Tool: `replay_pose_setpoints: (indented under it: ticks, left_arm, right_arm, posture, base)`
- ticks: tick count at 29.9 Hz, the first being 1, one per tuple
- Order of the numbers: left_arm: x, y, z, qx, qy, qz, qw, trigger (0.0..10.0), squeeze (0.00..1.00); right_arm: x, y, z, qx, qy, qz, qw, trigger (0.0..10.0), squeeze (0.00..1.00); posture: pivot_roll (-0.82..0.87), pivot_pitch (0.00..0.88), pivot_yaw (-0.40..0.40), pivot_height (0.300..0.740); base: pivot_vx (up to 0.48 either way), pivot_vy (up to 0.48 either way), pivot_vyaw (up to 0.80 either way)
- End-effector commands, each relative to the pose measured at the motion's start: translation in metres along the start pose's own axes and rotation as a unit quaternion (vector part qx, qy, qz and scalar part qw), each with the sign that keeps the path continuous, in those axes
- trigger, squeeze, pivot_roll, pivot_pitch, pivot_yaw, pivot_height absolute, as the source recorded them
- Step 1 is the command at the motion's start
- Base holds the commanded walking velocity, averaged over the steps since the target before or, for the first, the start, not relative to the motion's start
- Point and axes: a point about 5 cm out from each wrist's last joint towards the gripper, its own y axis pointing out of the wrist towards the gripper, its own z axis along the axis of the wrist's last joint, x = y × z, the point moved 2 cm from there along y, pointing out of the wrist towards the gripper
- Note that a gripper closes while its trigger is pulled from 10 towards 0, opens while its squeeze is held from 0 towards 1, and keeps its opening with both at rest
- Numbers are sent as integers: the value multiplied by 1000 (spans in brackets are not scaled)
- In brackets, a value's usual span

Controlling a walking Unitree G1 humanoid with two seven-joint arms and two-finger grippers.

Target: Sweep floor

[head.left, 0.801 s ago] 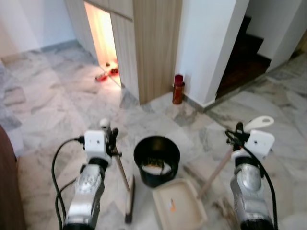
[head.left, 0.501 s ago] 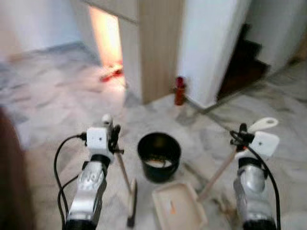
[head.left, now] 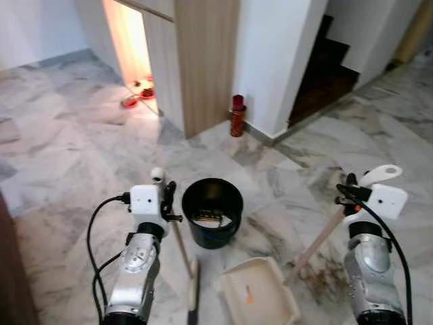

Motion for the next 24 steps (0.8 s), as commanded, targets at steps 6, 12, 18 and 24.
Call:
replay_pose_setpoints:
  ticks: [6, 12, 18, 24]
  left_arm:
    - [4, 5, 11, 18, 13, -24, 999, 10000, 0]
    - [-13, 8, 10, 15, 38, -14, 999, 10000, 0]
    - [-22, 12, 11, 7, 55, -9, 998, 10000, 0]
    - [-27, 17, 13, 4, 79, -21, 997, 10000, 0]
  right_arm:
    - [3, -4, -4, -4, 22, -23, 1000, 10000, 0]
    - [-8, -1, -4, -2, 30, -20, 999, 10000, 0]
    - [-23, -2, -6, 0, 47, -12, 999, 10000, 0]
    - [-35, -8, -13, -5, 64, -27, 998, 10000, 0]
  posture:
    - [-82, 0, -16, 740]
    - [-80, 0, -6, 740]
    - [-47, 0, 45, 740]
    - [-58, 0, 100, 740]
  base:
    - [0, 0, -800]
    - [0, 0, -800]
    - [0, 0, -800]
    - [0, 0, -800]
